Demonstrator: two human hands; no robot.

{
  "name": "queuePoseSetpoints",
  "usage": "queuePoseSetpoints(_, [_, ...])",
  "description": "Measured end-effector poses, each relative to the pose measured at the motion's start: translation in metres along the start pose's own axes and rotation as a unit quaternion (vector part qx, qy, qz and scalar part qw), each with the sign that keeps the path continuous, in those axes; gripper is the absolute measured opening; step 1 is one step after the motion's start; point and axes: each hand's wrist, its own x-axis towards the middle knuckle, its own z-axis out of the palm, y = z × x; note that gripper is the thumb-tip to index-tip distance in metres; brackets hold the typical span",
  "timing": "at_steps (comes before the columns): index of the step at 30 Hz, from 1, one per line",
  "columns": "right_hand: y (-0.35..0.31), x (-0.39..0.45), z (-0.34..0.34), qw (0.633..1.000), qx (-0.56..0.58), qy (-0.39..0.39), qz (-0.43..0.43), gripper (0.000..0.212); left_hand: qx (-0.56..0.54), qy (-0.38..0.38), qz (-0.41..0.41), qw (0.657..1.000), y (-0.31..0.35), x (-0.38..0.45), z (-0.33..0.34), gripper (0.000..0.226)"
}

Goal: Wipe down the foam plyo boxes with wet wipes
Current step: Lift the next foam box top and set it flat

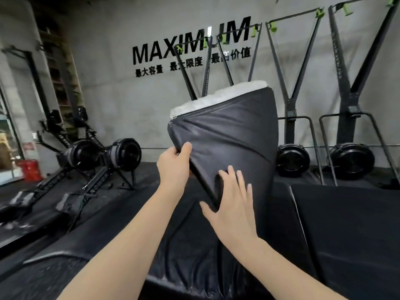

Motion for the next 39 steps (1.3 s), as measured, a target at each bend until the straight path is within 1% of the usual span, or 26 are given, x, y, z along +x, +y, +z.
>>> queuePoseSetpoints(2, [-0.002,-0.018,0.018,0.998,-0.057,-0.009,0.036,0.098,-0.009,0.034,-0.008,0.999,-0.002,0.017,-0.023,0.036])
queuePoseSetpoints(3, [-0.003,-0.024,0.025,0.996,-0.076,-0.025,0.038,0.107,-0.016,0.045,-0.014,0.999,-0.002,0.024,-0.033,0.042])
queuePoseSetpoints(4, [-0.003,-0.027,0.032,0.994,-0.094,-0.044,0.031,0.113,-0.005,0.049,-0.018,0.999,-0.003,0.032,-0.042,0.06])
queuePoseSetpoints(5, [-0.003,-0.028,0.038,0.993,-0.103,-0.057,0.017,0.115,0.039,0.05,-0.004,0.998,-0.005,0.037,-0.05,0.077])
queuePoseSetpoints(6, [-0.004,-0.027,0.041,0.992,-0.1,-0.072,0.01,0.113,0.115,0.057,0.041,0.991,-0.005,0.04,-0.056,0.086])
queuePoseSetpoints(7, [-0.006,-0.023,0.041,0.992,-0.092,-0.088,0.01,0.11,0.211,0.073,0.116,0.968,-0.004,0.04,-0.062,0.089])
queuePoseSetpoints(8, [-0.009,-0.02,0.039,0.991,-0.087,-0.099,0.008,0.106,0.295,0.088,0.224,0.925,-0.001,0.036,-0.067,0.085])
queuePoseSetpoints(9, [-0.011,-0.016,0.037,0.991,-0.086,-0.104,0.003,0.103,0.345,0.081,0.351,0.867,0.005,0.031,-0.072,0.078])
queuePoseSetpoints(10, [-0.014,-0.012,0.036,0.99,-0.088,-0.109,-0.005,0.101,0.367,0.028,0.468,0.803,0.01,0.027,-0.076,0.071])
queuePoseSetpoints(11, [-0.016,-0.008,0.034,0.989,-0.089,-0.114,-0.013,0.099,0.385,-0.061,0.551,0.738,0.01,0.029,-0.08,0.066])
queuePoseSetpoints(12, [-0.018,-0.004,0.032,0.988,-0.092,-0.122,-0.023,0.097,0.427,-0.162,0.586,0.669,0.01,0.024,-0.083,0.069])
queuePoseSetpoints(13, [-0.021,-0.001,0.03,0.987,-0.092,-0.13,-0.033,0.096,0.492,-0.245,0.574,0.606,0.008,0.02,-0.086,0.076])
queuePoseSetpoints(14, [-0.023,0.002,0.03,0.986,-0.088,-0.137,-0.042,0.095,0.558,-0.301,0.54,0.553,0.004,0.015,-0.088,0.085])
queuePoseSetpoints(15, [-0.026,0.005,0.029,0.986,-0.075,-0.144,-0.048,0.093,0.604,-0.331,0.51,0.515,-0.001,0.012,-0.088,0.092])
queuePoseSetpoints(16, [-0.03,0.009,0.029,0.986,-0.054,-0.146,-0.053,0.089,0.633,-0.341,0.492,0.49,-0.008,0.01,-0.086,0.098])
queuePoseSetpoints(18, [-0.037,0.013,0.03,0.987,-0.017,-0.146,-0.068,0.08,0.675,-0.312,0.49,0.454,-0.022,0.011,-0.082,0.11])
queuePoseSetpoints(20, [-0.043,0.013,0.034,0.988,0.009,-0.127,-0.085,0.078,0.705,-0.254,0.483,0.453,-0.029,0.017,-0.08,0.113])
queuePoseSetpoints(23, [-0.047,-0.007,0.051,0.996,0.032,-0.061,-0.063,0.078,0.736,-0.206,0.455,0.458,-0.034,0.024,-0.084,0.099])
queuePoseSetpoints(27, [-0.031,-0.055,0.082,0.995,-0.061,-0.042,0.063,0.109,0.737,-0.205,0.443,0.467,-0.034,0.03,-0.093,0.093])
queuePoseSetpoints(29, [-0.019,-0.071,0.089,0.99,-0.053,-0.068,0.109,0.122,0.736,-0.197,0.437,0.477,-0.035,0.041,-0.107,0.096])
queuePoseSetpoints(32, [-0.014,-0.074,0.094,0.986,-0.006,-0.121,0.115,0.12,0.767,-0.199,0.374,0.481,-0.044,0.056,-0.129,0.104])
queuePoseSetpoints(34, [-0.019,-0.067,0.1,0.987,-0.003,-0.118,0.107,0.12,0.77,-0.191,0.357,0.493,-0.047,0.053,-0.132,0.108])
queuePoseSetpoints(35, [-0.021,-0.062,0.101,0.987,-0.008,-0.128,0.102,0.122,0.754,-0.19,0.388,0.494,-0.049,0.047,-0.128,0.108])
queuePoseSetpoints(37, [-0.019,-0.05,0.105,0.988,-0.014,-0.124,0.087,0.122,0.708,-0.205,0.493,0.461,-0.058,0.031,-0.113,0.103])
queuePoseSetpoints(38, [-0.019,-0.044,0.104,0.989,-0.013,-0.122,0.078,0.119,0.688,-0.219,0.531,0.444,-0.062,0.022,-0.103,0.1])
queuePoseSetpoints(39, [-0.019,-0.039,0.101,0.99,-0.028,-0.123,0.064,0.115,0.677,-0.228,0.545,0.438,-0.065,0.015,-0.093,0.098])
